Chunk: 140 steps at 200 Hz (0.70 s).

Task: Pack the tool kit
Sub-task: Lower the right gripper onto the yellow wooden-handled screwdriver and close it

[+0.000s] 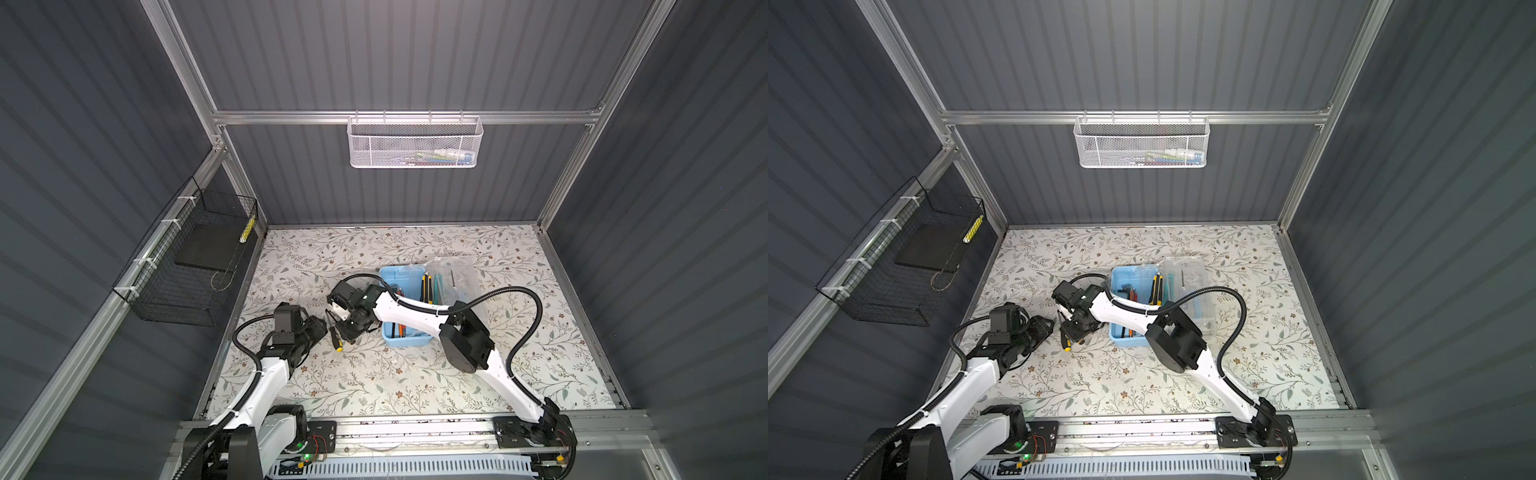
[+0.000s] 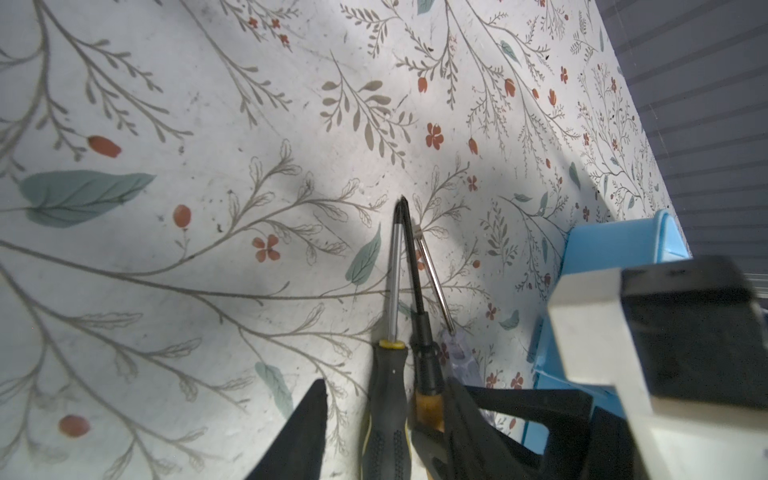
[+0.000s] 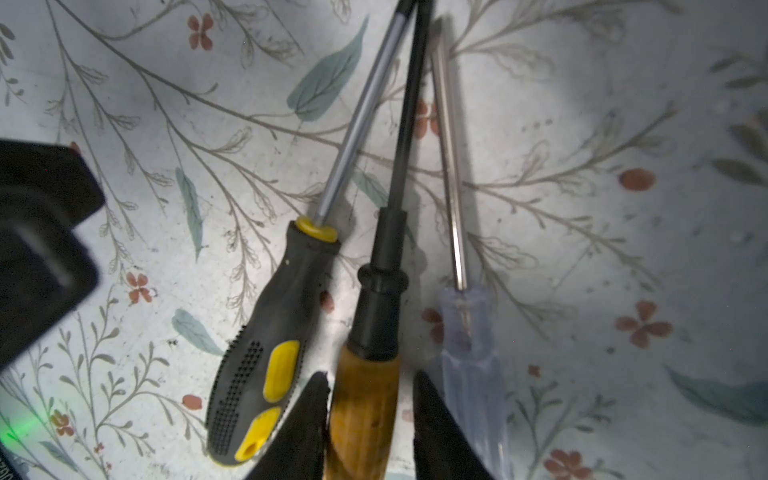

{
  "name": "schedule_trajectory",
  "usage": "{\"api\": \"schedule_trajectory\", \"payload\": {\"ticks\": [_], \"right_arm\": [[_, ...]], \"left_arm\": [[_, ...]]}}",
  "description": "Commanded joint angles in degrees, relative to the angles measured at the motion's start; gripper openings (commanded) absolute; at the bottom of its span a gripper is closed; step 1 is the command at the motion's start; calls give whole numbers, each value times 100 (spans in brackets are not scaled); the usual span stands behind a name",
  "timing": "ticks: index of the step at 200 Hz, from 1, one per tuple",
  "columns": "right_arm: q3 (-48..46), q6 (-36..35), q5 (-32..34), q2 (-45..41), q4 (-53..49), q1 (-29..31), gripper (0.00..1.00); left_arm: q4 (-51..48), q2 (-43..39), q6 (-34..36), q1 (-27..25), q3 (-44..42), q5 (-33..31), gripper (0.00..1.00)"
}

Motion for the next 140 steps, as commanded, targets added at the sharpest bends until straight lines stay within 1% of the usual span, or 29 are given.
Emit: {"api": "schedule_trajectory", "payload": {"ticks": [1, 33, 58, 140], "right_arm": [[84, -26, 255, 317, -416, 59, 34], [73, -26, 335, 310, -499, 65, 30], [-4, -4, 350, 218, -489, 68, 29], [-567, 44, 344, -557, -114, 61, 26]], "left_arm": [[9, -78, 130, 44, -112, 12, 47], [45, -96, 117, 44, -132, 15, 47], [63, -72, 118, 44, -121, 33, 47], [80, -8, 106, 44, 88, 65, 47]]}}
